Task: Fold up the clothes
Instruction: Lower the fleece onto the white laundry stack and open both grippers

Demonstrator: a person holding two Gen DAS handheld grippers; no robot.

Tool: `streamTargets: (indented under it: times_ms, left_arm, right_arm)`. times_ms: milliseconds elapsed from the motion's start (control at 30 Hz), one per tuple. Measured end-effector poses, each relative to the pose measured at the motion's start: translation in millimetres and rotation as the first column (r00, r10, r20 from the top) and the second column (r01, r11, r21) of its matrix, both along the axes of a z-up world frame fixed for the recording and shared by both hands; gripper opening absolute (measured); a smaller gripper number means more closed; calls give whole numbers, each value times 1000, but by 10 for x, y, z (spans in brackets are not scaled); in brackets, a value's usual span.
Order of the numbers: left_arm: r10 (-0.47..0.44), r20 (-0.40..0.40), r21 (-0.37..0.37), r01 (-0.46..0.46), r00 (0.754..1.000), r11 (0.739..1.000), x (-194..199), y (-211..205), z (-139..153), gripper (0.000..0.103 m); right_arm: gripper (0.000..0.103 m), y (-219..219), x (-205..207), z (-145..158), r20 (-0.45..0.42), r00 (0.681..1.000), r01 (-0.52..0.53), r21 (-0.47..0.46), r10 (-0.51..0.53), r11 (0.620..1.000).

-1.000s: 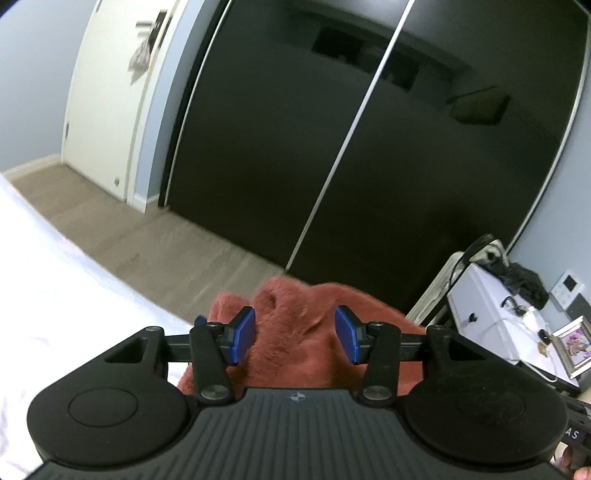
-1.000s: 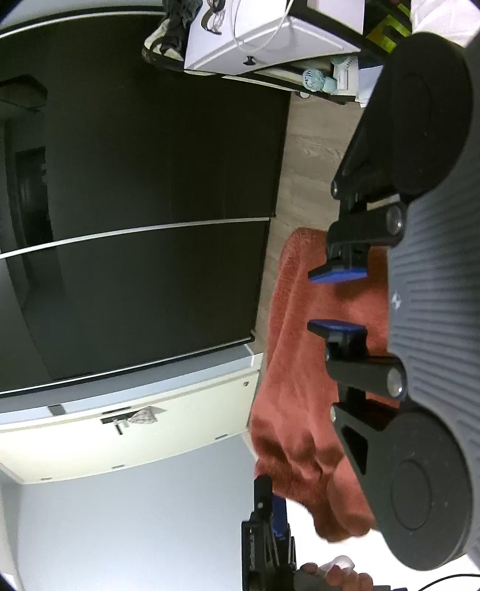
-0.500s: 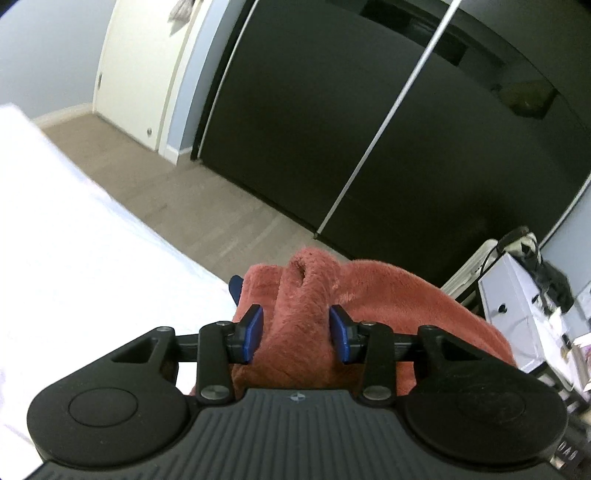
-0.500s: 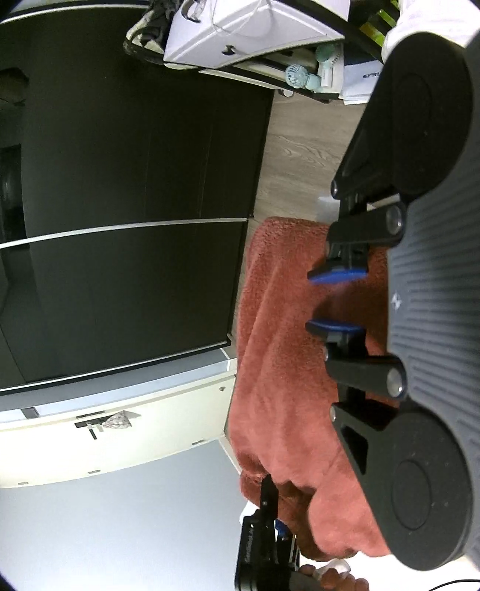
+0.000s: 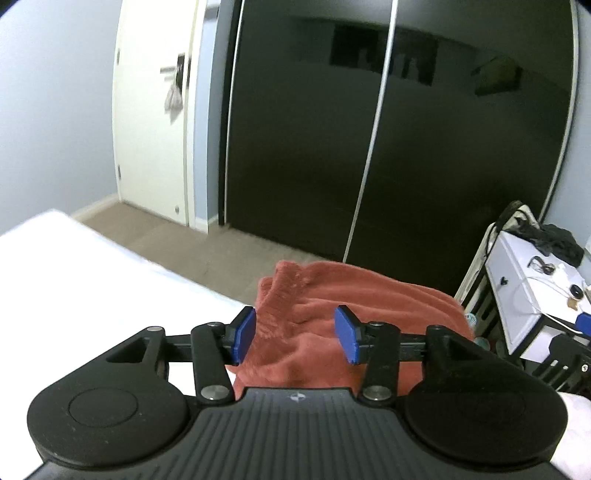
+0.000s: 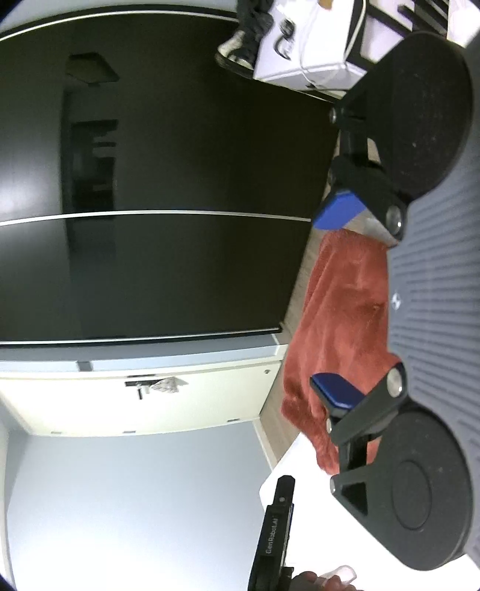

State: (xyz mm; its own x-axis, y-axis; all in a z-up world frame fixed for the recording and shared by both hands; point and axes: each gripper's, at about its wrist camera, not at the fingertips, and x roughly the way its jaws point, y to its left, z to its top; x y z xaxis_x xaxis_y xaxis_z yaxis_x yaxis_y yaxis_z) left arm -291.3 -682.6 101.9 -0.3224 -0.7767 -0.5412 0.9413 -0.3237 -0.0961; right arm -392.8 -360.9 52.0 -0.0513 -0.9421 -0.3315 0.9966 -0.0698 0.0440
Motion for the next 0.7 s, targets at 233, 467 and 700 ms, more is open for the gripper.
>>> streamTargets:
  times_ms: [233, 467, 700]
  left_arm:
    - [11, 34, -98, -8, 999, 995, -51, 805, 112, 66]
    - [61, 49, -156, -53, 997, 986, -63, 1469, 55, 76]
    - [101, 46, -90, -97, 994, 991, -7, 1747, -343, 77]
  right_arm:
    - [87, 659, 175, 104, -15, 1000, 20, -10, -20, 1000]
    - [87, 1010, 369, 41, 11, 998, 64, -10, -64, 998]
    - [87, 1120, 516, -236, 35, 997, 71, 27, -72, 997]
